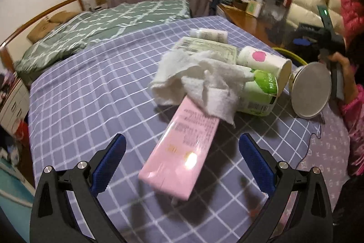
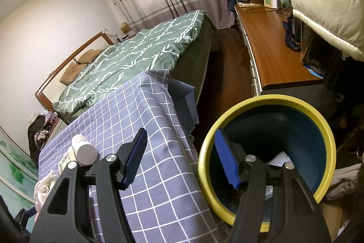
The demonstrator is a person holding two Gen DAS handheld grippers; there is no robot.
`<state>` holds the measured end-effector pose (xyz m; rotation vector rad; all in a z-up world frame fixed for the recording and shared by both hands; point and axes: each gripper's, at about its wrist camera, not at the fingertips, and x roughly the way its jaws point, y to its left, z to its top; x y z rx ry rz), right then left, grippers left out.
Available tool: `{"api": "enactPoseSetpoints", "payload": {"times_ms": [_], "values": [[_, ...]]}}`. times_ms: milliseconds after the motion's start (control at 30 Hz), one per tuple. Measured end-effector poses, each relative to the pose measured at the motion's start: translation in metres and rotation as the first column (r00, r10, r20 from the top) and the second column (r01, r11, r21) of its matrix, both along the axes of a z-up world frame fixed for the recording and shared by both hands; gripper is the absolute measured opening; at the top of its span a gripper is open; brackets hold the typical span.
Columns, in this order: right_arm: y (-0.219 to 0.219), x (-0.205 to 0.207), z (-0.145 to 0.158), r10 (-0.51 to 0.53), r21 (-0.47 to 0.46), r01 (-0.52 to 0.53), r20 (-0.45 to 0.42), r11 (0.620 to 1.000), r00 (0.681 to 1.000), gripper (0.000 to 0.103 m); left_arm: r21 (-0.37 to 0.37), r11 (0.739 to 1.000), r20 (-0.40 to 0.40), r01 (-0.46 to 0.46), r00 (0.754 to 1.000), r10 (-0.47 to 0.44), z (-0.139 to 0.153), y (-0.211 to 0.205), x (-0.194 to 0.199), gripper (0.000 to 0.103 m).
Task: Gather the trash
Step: 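Grasp the pink carton on the tablecloth with the left tool, then carry the pink carton over the yellow bin with the left tool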
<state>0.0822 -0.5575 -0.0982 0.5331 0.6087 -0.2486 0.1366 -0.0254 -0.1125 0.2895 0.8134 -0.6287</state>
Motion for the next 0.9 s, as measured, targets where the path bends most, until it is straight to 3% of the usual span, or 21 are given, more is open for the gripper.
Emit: {"api": "enactPoseSetpoints", "payload": {"times_ms": [67, 233, 433, 633, 900], "values": [[0.0, 0.0, 0.0, 0.003, 0.002, -0.003, 0.0, 1.0, 1.0, 0.059, 0.027, 0.999, -0.018, 0.029, 0.999, -0.029, -0.006, -0.008, 0.006, 0.083], [0.0, 0.0, -0.001, 0.015, 0.007, -0.015, 0.001, 1.0, 1.0, 0.059, 0.073, 0.997, -0.058, 0.035, 0.998, -0.031, -0.022, -0.015, 0.014, 0.067], [0.003, 0.002, -0.002, 0.035, 0.014, -0.035, 0.003, 0.999, 0.999, 0.059, 0.005, 1.0, -0.063, -0.005, 0.998, 0.006, -0.016, 0.001, 0.007, 0.04], [0.003, 0.001, -0.001, 0.037, 0.02, -0.038, 0.009, 0.999, 0.999, 0.059, -0.031, 0.999, -0.092, -0.023, 0.996, 0.02, -0.012, 0.018, -0.018, 0.038], [0.006, 0.001, 0.0, 0.05, 0.018, -0.05, 0.013, 0.999, 0.999, 0.059, -0.052, 0.993, -0.108, 0.109, 0.988, -0.114, -0.001, 0.012, -0.092, 0.038]]}}
